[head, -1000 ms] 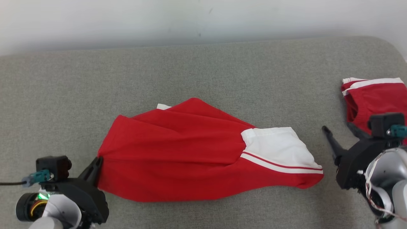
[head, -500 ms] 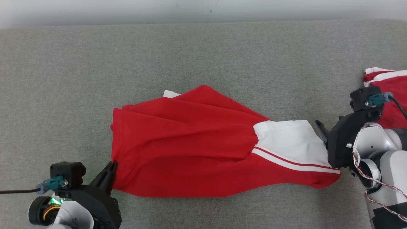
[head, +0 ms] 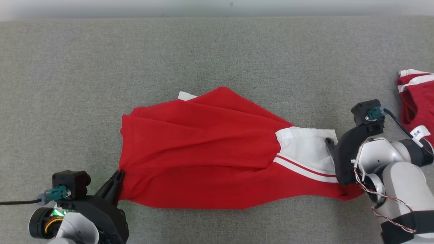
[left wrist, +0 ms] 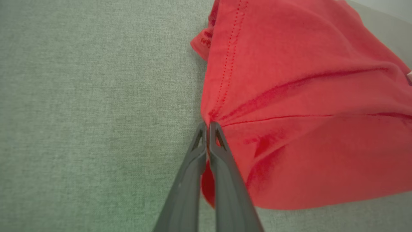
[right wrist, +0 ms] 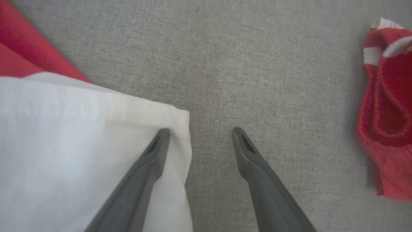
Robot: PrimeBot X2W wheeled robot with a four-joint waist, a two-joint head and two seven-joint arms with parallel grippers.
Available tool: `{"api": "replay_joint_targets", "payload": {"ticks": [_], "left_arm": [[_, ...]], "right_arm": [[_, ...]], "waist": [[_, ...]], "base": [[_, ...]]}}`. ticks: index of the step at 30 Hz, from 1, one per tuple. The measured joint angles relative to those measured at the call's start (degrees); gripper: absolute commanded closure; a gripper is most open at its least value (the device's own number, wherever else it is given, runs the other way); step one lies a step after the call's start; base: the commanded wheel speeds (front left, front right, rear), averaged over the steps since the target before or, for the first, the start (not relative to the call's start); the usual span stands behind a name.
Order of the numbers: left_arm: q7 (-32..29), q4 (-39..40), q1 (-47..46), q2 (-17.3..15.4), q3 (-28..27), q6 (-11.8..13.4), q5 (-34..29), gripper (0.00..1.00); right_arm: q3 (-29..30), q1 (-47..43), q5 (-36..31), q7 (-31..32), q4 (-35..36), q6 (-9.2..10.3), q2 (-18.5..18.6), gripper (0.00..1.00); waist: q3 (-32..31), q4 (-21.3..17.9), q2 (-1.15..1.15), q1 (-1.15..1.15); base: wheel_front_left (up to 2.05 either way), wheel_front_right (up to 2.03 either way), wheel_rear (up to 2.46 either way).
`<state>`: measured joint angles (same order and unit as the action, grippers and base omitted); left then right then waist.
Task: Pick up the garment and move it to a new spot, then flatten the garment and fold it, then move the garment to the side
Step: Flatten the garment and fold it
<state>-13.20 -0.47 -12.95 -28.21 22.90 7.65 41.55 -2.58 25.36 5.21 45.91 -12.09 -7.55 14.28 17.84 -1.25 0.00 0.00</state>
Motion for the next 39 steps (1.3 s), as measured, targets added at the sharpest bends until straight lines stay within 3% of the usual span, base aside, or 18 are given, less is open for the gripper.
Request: {"api": "replay_joint_targets", "payload": {"ticks": [9, 13, 14, 15, 26, 36, 37, 39], "left_arm": [[0.0, 0.2, 0.0, -0.1, 0.0, 0.5, 0.1, 1.0], [0.0, 0.2, 0.0, 0.0, 0.2, 0.6, 0.2, 1.0], [0.0, 0.2, 0.0, 0.0, 0.2, 0.6, 0.2, 1.0], [0.0, 0.2, 0.0, 0.0, 0.2, 0.8, 0.2, 1.0], [0.4, 0.1, 0.0, 0.0, 0.1, 0.9, 0.7, 1.0], [0.3, -0.1, -0.3, 0.0, 0.5, 0.9, 0.7, 1.0], [0.3, -0.2, -0.3, 0.0, 0.5, 0.9, 0.7, 1.0], [0.3, -0.3, -0.3, -0.1, 0.5, 0.8, 0.8, 1.0]], "right_arm": [[-2.7, 2.2, 1.4, -1.8, -2.2, 0.0, -0.6, 0.02], [-2.7, 3.0, 1.7, -2.1, -2.9, 0.0, -0.4, 0.53], [-2.8, 3.0, 1.7, -2.5, -2.8, 0.0, -0.3, 0.23], [-3.0, 3.0, 2.0, -2.6, -2.4, 0.0, -0.3, 0.0], [1.9, 0.4, -1.2, -2.5, 2.8, 0.0, 0.3, 0.0], [0.2, -0.1, -1.4, -2.3, -0.3, 0.0, -1.0, 0.0], [-0.1, 0.3, -1.4, -2.4, -0.8, 0.0, -1.0, 0.09], [-0.6, 0.8, -1.3, -2.6, -1.5, 0.0, -1.2, 0.38]], "waist": [[0.4, 0.1, 0.0, 0.0], [0.2, 0.2, 0.0, 0.0], [0.2, 0.3, 0.0, 0.0], [0.2, 0.2, 0.0, 0.0], [-0.3, -0.2, 0.0, 0.0], [0.5, 0.2, 0.0, 0.0], [0.5, 0.3, 0.0, 0.0], [0.6, 0.5, 0.0, 0.0]], "base": [[0.0, 0.0, 0.0], [0.0, 0.0, 0.0], [0.0, 0.0, 0.0], [0.0, 0.0, 0.0], [0.0, 0.0, 0.0], [0.0, 0.0, 0.0], [0.0, 0.0, 0.0], [0.0, 0.0, 0.0]]}}
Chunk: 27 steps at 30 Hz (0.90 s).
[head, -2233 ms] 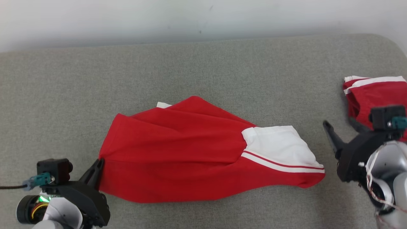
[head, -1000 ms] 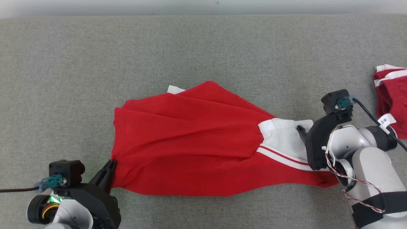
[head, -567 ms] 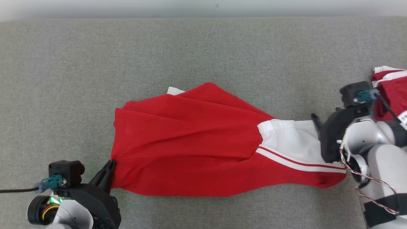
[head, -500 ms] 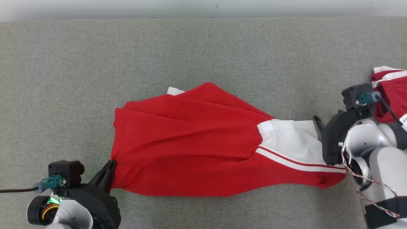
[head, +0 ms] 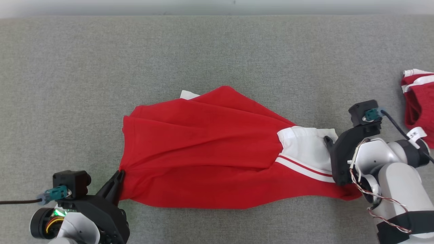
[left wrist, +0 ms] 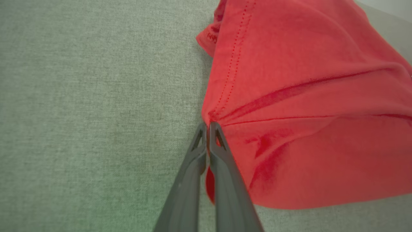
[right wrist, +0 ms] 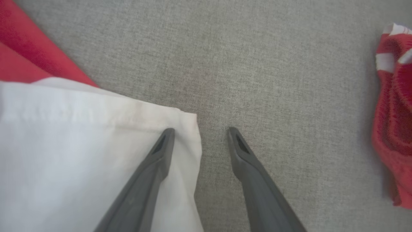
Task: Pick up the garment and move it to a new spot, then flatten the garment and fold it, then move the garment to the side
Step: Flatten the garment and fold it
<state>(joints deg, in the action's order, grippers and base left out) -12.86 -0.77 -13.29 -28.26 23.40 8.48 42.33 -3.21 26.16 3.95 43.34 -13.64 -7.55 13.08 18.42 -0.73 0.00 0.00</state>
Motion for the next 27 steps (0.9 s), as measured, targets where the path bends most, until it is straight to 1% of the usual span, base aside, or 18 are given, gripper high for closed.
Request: {"api": "replay_joint_targets", "payload": {"ticks": [1, 2, 3, 5, 6, 11, 15, 18, 20, 23, 27], "left_arm": [[0.0, 0.0, 0.0, 0.0, 0.0, -0.3, 0.0, 1.0], [0.0, -0.1, 0.0, 0.0, 0.1, -0.3, 0.1, 1.0], [0.0, -0.2, 0.0, 0.0, 0.1, -0.4, 0.1, 1.0], [0.2, -0.3, 0.0, 0.0, 0.1, -0.4, 0.2, 1.0], [0.3, -0.3, 0.1, -0.1, 0.0, -0.4, 0.3, 1.0], [3.5, 0.0, -0.1, 0.1, -0.8, -0.6, 0.1, 1.0], [7.1, 1.7, -2.0, 2.3, -2.7, -2.2, 1.9, 1.0], [9.1, 2.9, -3.5, 3.1, -5.3, -3.5, 4.6, 1.0], [9.6, 3.0, -5.3, 3.0, -7.4, -4.5, 6.8, 1.0], [9.2, 3.5, -8.3, 2.4, -10.2, -5.5, 9.6, 1.0], [7.9, 3.8, -13.4, 1.0, -12.9, -6.0, 11.7, 1.0]], "right_arm": [[-0.4, 0.1, 0.1, 0.0, -0.2, 0.0, -0.1, 0.52], [-0.8, 0.3, 0.3, 0.0, -0.4, 0.0, -0.1, 0.52], [-1.1, 0.4, 0.4, 0.0, -0.6, 0.0, -0.1, 0.57], [-1.5, 0.6, 0.6, 0.1, -0.7, 0.0, -0.1, 0.75], [-1.7, 0.6, 0.6, 0.0, -0.7, 0.0, -0.1, 1.0], [-0.6, 0.8, 0.6, -3.3, 0.4, 0.0, 0.2, 1.0], [1.3, 1.8, 0.5, -7.8, 2.6, 0.0, 0.2, 1.0], [1.6, 3.2, 0.7, -11.8, 4.8, 0.0, 1.1, 1.0], [1.5, 4.6, 1.6, -14.2, 5.7, 0.0, 2.1, 1.0], [0.7, 7.3, 2.7, -17.3, 6.7, 0.0, 3.4, 1.0], [-0.7, 12.4, 5.4, -21.5, 6.4, 0.0, 4.5, 1.0]], "waist": [[0.0, 0.1, 0.0, 0.0], [0.0, 0.2, 0.0, 0.0], [-0.1, 0.3, 0.0, 0.0], [-0.3, 0.4, 0.0, 0.0], [-0.5, 0.4, 0.0, 0.0], [-1.4, 0.2, 0.0, 0.0], [-2.5, 0.0, 0.0, 0.0], [-3.6, -0.3, 0.0, 0.0], [-4.4, -0.6, 0.0, 0.0], [-5.7, -1.4, 0.0, 0.0], [-7.2, -2.8, 0.0, 0.0]], "base": [[0.0, 0.0, 0.0], [0.0, 0.0, 0.0], [0.0, 0.0, 0.0], [0.0, 0.0, 0.0], [0.0, 0.0, 0.0], [0.0, 0.0, 0.0], [0.0, 0.0, 0.0], [0.0, 0.0, 0.0], [0.0, 0.0, 0.0], [0.0, 0.0, 0.0], [0.0, 0.0, 0.0]]}}
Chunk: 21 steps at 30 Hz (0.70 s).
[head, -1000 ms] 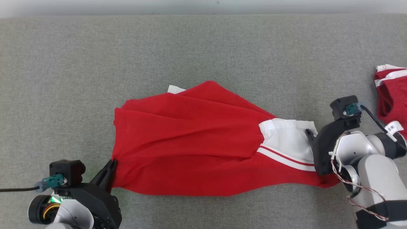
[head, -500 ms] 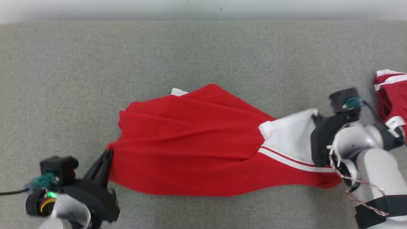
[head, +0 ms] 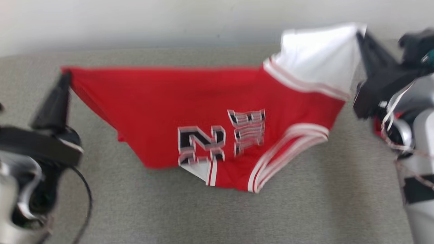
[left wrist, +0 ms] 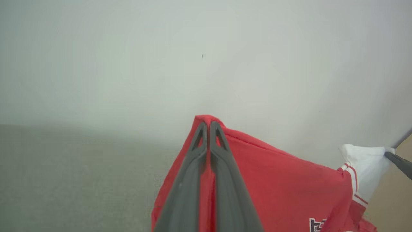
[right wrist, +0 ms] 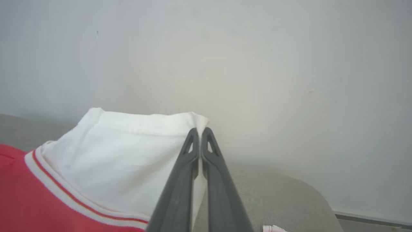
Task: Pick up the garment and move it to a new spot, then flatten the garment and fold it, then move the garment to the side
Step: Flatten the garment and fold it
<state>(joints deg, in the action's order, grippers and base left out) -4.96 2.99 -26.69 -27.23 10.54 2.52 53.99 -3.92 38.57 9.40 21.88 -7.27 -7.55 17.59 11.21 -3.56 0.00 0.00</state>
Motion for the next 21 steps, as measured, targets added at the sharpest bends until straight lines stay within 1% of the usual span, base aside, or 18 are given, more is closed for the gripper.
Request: {"api": "replay_joint_targets", "payload": {"ticks": [1, 5, 7, 10, 11, 14, 16, 18, 21], "left_arm": [[0.0, 0.0, 0.0, 0.0, 0.0, 0.0, 0.0, 1.0], [-1.3, -0.3, -5.0, -1.3, -1.9, 0.1, 1.3, 1.0], [-2.2, -0.5, -9.3, -1.5, -4.0, 1.2, 2.9, 1.0], [-3.8, -0.9, -14.9, -1.4, -5.5, 2.7, 4.9, 1.0], [-4.5, -1.4, -17.0, -1.3, -5.6, 3.1, 5.5, 1.0], [-5.7, -2.8, -23.5, -2.0, -5.1, 3.6, 4.8, 1.0], [-5.9, -4.2, -28.3, -2.3, -4.3, 3.6, 2.9, 1.0], [-4.3, -6.4, -33.1, -2.5, -4.1, 3.4, 1.3, 1.0], [-0.1, -9.9, -39.8, -2.5, -4.4, 2.5, -1.7, 1.0]], "right_arm": [[0.0, 0.0, 0.0, 0.0, 0.0, 0.0, 0.0, 1.0], [-0.9, 5.3, -0.2, -4.2, -1.3, 0.0, 2.1, 1.0], [-3.2, 9.1, -1.2, -6.2, -2.4, 0.0, 3.3, 1.0], [-4.9, 14.3, -1.4, -8.4, -3.8, 0.0, 3.9, 1.0], [-4.9, 16.2, -1.2, -8.9, -5.0, 0.0, 3.6, 1.0], [-6.7, 22.0, -1.4, -11.0, -8.5, 0.0, 3.2, 1.0], [-7.9, 26.3, -2.6, -13.0, -11.0, 0.0, 2.9, 1.0], [-7.9, 30.7, -4.1, -16.0, -13.5, 0.0, 2.3, 1.0], [-6.3, 36.9, -7.4, -21.3, -17.1, 0.0, 0.4, 1.0]], "waist": [[0.0, 0.0, 0.0, 0.0], [-0.9, -1.8, 0.0, 0.01], [-0.8, -3.3, 0.0, 0.01], [0.7, -4.3, 0.0, 0.0], [1.4, -4.6, 0.0, 0.0], [4.0, -5.6, 0.0, 0.0], [6.2, -6.2, 0.0, 0.0], [8.6, -6.6, 0.0, -0.01], [12.3, -7.0, 0.0, -0.01]], "base": [[0.0, 0.0, 0.0], [0.0, 0.0, 0.0], [0.0, 0.0, 0.0], [0.0, 0.0, 0.0], [0.0, 0.0, 0.0], [0.0, 0.0, 0.0], [0.0, 0.0, 0.0], [0.0, 0.0, 0.0], [0.0, 0.0, 0.0]]}}
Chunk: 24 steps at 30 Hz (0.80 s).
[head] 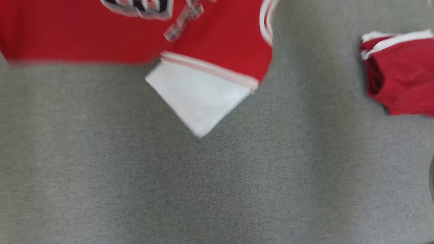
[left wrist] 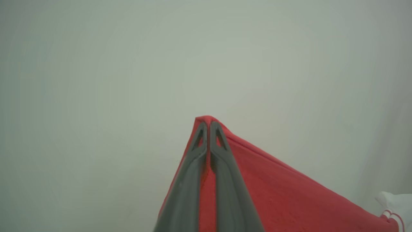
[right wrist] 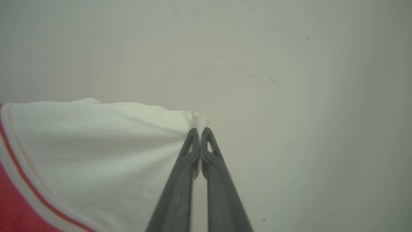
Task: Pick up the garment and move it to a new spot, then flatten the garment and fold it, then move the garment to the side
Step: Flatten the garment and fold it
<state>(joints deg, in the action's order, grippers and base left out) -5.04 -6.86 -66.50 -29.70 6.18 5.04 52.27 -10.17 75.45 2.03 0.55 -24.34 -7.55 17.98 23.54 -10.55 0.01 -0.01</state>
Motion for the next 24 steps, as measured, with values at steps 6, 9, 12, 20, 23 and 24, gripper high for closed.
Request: {"api": "replay_joint_targets", "payload": {"ticks": [6, 9, 12, 20, 23, 24], "left_arm": [[9.3, -5.3, -10.4, 1.2, -0.5, -2.1, -3.9, 1.0], [12.8, -7.5, -14.4, 2.1, -0.6, -4.2, -4.4, 1.0], [16.2, -9.2, -17.8, 2.8, -1.0, -6.4, -4.5, 1.0], [19.6, -12.0, -15.3, 3.8, -2.6, -10.3, -4.9, 1.0], [19.7, -13.1, -9.9, 4.2, -2.0, -11.3, -5.3, 1.0], [19.7, -13.3, -8.2, 4.7, -2.1, -11.6, -5.0, 1.0]], "right_arm": [[4.3, 10.3, -7.1, -7.9, -6.7, 0.0, -3.2, 1.0], [7.0, 13.9, -10.4, -10.9, -8.8, 0.0, -4.0, 1.0], [8.6, 16.8, -13.8, -13.3, -9.6, 0.0, -4.9, 1.0], [6.9, 17.9, -20.4, -15.6, -6.1, 0.0, -4.1, 1.0], [1.9, 13.3, -20.4, -15.7, -8.1, 0.0, -2.0, 1.0], [0.5, 11.9, -19.7, -15.7, -8.6, 0.0, -1.4, 1.0]], "waist": [[5.6, -0.7, 0.0, -0.01], [7.1, -1.1, 0.01, -0.01], [7.1, -1.2, 0.01, -0.01], [8.7, -0.4, -0.01, 0.02], [10.0, 0.0, 0.0, 0.0], [10.3, 0.2, 0.0, 0.0]], "base": [[0.0, 0.0, 0.0], [0.0, 0.0, 0.0], [0.0, 0.0, 0.0], [0.0, 0.0, 0.0], [0.0, 0.0, 0.0], [0.0, 0.0, 0.0]]}}
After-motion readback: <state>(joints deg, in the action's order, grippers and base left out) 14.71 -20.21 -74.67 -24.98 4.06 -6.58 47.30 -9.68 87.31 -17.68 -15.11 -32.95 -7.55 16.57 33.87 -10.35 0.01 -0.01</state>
